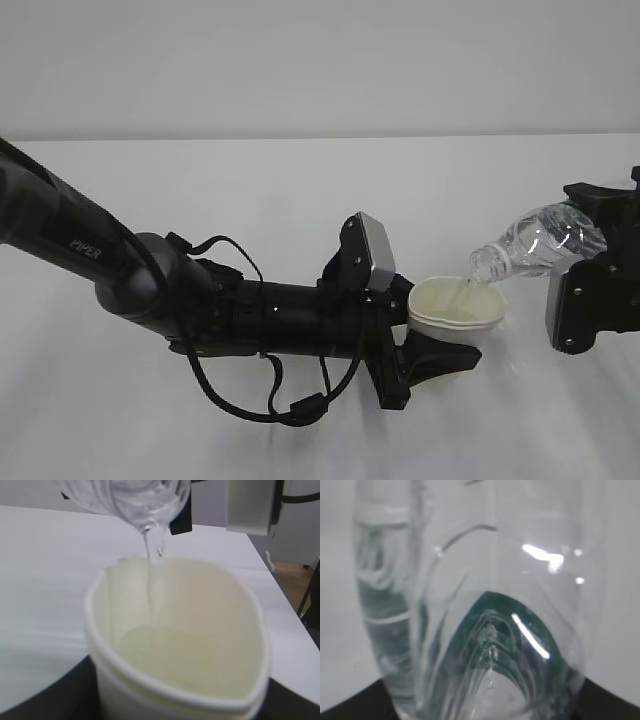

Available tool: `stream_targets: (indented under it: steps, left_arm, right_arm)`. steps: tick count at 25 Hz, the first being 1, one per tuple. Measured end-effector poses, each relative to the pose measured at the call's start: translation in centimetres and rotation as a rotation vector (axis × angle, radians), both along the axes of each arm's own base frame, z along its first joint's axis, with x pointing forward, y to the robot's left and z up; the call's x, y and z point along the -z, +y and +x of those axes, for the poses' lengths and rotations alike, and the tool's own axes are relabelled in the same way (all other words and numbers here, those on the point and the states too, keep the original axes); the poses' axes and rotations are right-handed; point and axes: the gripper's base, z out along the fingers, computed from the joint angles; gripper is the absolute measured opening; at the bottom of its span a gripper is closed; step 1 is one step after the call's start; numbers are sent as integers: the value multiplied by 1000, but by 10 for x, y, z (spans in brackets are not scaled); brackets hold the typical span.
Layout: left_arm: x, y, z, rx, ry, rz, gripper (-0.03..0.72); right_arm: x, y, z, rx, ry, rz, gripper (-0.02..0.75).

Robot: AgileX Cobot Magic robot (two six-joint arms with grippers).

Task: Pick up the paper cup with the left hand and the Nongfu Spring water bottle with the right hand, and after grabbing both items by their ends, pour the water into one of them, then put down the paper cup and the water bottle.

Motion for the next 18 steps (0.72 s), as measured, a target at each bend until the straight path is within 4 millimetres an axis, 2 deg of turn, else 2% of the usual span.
stream_targets:
  steps: [18]
  left_arm:
    - [0, 0, 0, 0, 0, 0, 414]
  right_arm:
    - [0, 0, 0, -1, -1, -4, 395]
